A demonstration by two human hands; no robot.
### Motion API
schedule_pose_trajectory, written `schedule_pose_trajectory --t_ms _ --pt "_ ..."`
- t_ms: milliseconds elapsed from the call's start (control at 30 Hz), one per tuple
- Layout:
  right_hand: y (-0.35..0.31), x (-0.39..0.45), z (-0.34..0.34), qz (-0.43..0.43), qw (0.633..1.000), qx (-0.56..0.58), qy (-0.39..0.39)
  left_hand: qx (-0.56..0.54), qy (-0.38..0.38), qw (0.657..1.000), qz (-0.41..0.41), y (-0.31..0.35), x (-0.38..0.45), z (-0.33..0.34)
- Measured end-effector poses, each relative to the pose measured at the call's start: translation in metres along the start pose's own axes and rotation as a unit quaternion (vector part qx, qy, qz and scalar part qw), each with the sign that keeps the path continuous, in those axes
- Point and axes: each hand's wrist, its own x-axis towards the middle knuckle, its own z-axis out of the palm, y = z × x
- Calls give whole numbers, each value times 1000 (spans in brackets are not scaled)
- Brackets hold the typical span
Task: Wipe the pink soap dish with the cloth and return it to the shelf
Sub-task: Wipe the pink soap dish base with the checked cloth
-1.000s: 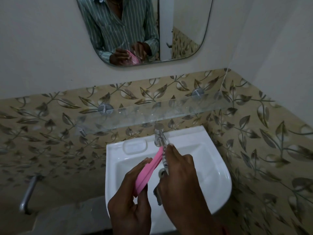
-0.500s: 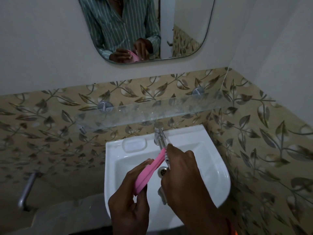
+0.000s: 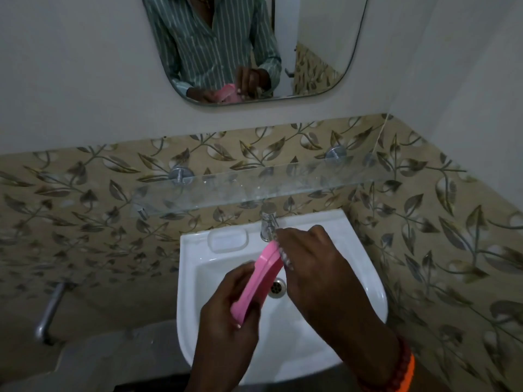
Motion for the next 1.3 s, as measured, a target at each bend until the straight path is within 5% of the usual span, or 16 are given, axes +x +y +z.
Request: schedule_pose_trajectory --t_ms 133,300,500,667,800,1067,1300 --pt "-16 -14 -2 -107 991 -78 -15 30 -110 993 9 23 10 8" --pt "-26 -28 -3 -117 993 -30 -7 -59 -84 995 -13 34 12 10" --pt "-12 -30 -16 -65 994 80 22 -29 -89 995 -41 34 13 7" --pt "-16 -32 -21 -160 981 111 -7 32 -123 992 -19 37 12 2" --pt "-3 -19 -28 -103 989 103 -17 54 -102 991 -61 34 7 4" --pt "-17 -31 -25 -191 977 96 -27 52 -151 986 -48 40 9 -1" --pt "-5 -19 -27 -179 983 27 -37 98 -127 986 -50 41 7 2"
